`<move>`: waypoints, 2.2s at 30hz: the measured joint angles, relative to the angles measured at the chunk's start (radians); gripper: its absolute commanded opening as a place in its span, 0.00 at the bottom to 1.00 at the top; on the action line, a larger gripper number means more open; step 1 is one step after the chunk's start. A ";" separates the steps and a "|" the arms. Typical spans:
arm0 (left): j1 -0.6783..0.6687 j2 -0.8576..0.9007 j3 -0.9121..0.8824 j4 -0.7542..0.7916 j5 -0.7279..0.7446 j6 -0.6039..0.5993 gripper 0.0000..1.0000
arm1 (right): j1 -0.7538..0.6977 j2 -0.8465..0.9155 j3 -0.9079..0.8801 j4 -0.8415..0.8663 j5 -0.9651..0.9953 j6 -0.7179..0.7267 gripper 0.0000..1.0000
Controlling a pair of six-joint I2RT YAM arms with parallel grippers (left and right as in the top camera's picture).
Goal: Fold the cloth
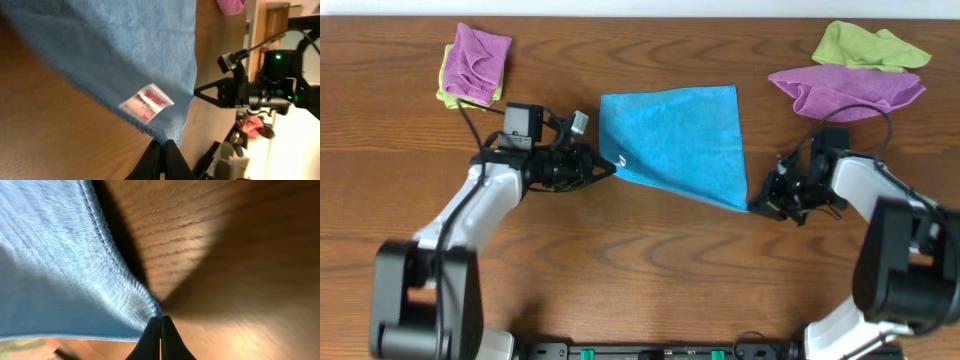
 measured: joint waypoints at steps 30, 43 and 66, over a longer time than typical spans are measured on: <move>-0.014 -0.185 -0.184 -0.143 -0.268 0.011 0.51 | 0.141 -0.249 0.054 0.034 0.059 0.056 0.02; -0.017 -0.184 -0.404 0.208 -0.130 0.017 0.66 | 0.141 -0.249 0.054 0.008 0.062 0.056 0.01; -0.025 0.049 -0.427 0.415 0.035 0.034 0.60 | 0.141 -0.249 0.054 -0.016 0.062 0.056 0.01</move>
